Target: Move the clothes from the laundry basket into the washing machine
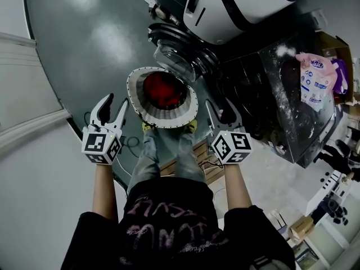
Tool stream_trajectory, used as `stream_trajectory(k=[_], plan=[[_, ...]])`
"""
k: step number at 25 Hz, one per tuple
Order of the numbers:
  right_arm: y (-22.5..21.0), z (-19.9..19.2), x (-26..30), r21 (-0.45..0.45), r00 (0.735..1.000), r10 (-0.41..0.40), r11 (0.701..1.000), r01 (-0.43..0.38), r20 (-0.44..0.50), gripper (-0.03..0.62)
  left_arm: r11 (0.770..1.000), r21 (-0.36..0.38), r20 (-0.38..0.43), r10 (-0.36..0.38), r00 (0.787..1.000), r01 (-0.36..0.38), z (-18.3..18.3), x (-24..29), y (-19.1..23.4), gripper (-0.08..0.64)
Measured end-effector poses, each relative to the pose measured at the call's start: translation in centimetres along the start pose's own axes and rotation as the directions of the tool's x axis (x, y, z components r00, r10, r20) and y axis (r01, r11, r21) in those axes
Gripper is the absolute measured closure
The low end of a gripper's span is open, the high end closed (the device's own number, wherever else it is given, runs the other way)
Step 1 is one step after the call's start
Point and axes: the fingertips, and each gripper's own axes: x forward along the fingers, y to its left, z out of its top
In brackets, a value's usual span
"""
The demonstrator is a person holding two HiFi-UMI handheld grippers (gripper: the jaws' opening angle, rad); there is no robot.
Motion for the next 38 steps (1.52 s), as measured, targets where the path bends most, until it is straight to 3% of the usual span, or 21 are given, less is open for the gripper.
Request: stream_trajectory(k=[8,25,38], plan=[[-0.1,-2.7,2.4,-0.005,0.997,0.054,0.999,-0.054,-0.061,0.342,0.999,-0.021,-0.034,0.024,0.999,-0.025,-3.0,1.3,0.5,0.351],[-2.1,-14.5,7.6,0.051,0.989,0.036,0.998,-0.029,-0.145,0.342,0.996,-0.092,-0.120,-0.024,0.993,0.013,-14.4,7.0,2.2,0.350],[-3.4,-24.8,13.1,0.114,0.975,0.013,0.993,0.013,-0.220,0.345,0.994,-0.095,-0.198,-0.068,0.978,0.050,-23.0,15.1,3.5,0.351]])
